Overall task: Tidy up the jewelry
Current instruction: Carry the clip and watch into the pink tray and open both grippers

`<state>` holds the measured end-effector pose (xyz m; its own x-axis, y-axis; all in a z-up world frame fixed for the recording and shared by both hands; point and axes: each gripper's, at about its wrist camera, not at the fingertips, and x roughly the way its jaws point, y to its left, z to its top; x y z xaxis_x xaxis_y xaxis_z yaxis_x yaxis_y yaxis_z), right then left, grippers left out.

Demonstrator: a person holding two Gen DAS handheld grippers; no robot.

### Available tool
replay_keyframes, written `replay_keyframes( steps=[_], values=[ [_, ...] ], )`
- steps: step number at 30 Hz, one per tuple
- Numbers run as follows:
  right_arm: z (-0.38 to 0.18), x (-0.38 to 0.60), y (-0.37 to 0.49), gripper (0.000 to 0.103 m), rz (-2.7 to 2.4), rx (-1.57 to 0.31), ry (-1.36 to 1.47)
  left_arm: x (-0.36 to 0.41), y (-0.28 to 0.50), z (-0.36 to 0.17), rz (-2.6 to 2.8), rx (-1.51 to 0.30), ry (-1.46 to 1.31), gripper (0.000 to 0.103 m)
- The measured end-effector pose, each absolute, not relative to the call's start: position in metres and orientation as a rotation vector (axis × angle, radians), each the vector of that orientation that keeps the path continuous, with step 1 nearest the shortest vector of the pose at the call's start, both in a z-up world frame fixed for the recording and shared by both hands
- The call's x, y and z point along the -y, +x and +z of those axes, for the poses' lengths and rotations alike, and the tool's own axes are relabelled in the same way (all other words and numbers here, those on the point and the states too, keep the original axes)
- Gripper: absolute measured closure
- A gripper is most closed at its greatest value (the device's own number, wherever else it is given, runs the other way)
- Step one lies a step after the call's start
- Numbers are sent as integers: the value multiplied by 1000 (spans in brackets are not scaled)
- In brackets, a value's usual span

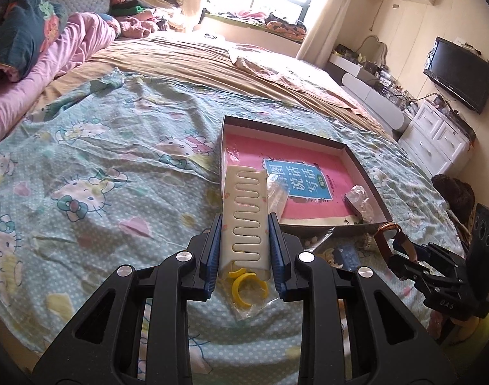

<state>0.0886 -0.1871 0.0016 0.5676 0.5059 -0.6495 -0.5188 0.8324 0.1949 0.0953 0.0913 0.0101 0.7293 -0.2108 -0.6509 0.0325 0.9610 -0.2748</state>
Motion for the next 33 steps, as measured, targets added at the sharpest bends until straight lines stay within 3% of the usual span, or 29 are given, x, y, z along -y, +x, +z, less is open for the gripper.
replay_keyframes(
  steps=[33],
  values=[
    [22, 205, 165, 56, 455, -648, -14, -54, 173, 16, -197, -729, -203, 84]
  ],
)
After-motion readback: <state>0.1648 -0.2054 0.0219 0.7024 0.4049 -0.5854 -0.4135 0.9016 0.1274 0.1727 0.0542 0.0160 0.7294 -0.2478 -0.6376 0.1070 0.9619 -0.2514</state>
